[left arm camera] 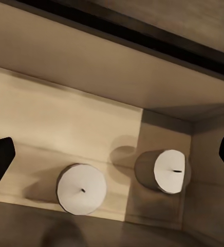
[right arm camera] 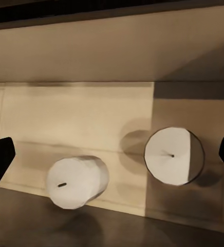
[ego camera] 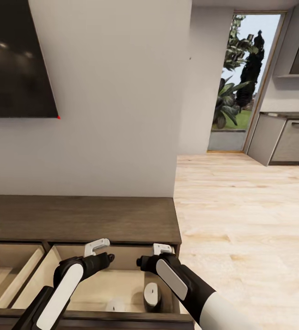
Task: Place each of the two pumpkins and all three candles from the living room inside a cabinet in the living room (use any cabinet), then make sure every cabinet is closed, and position the cauldron so it is next to a table in the living room.
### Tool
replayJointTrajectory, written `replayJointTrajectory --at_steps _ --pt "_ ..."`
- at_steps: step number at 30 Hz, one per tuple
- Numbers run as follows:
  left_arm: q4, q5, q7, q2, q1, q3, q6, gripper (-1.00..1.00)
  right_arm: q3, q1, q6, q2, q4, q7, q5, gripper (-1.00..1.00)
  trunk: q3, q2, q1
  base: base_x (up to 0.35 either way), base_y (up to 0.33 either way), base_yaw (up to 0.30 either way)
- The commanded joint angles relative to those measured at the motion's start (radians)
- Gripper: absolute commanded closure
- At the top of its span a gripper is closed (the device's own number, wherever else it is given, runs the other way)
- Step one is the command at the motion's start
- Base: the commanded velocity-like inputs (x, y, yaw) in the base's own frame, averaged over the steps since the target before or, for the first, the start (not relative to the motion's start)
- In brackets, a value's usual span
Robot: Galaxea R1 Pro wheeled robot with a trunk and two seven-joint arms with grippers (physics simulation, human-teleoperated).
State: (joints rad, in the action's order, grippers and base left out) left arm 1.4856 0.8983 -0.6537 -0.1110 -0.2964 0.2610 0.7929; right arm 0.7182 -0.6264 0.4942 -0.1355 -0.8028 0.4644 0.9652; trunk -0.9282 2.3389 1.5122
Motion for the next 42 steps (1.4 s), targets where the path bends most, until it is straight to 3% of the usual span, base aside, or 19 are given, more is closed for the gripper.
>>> replayJointTrajectory --at_steps 1,30,42 --pt "0.001 0.01 -0.01 -0.001 -0.001 0.002 0.0 -1.0 0.003 -0.001 0.0 0.0 -0.001 0.009 0.009 -1.0 0.002 -0.007 -0.004 0.0 0.0 0.0" --pt "0.002 0.01 -0.01 -0.002 -0.001 0.001 0.001 -1.0 0.003 -0.001 0.001 0.002 -0.001 0.002 0.01 -1.0 0.098 -0.21 -0.115 -0.026 0.0 -0.07" --pt "0.004 0.01 -0.01 -0.002 0.0 0.001 0.0 -1.0 0.002 -0.001 0.0 0.002 0.0 0.002 0.014 -1.0 0.131 -0.28 -0.154 -0.169 0.0 -0.137"
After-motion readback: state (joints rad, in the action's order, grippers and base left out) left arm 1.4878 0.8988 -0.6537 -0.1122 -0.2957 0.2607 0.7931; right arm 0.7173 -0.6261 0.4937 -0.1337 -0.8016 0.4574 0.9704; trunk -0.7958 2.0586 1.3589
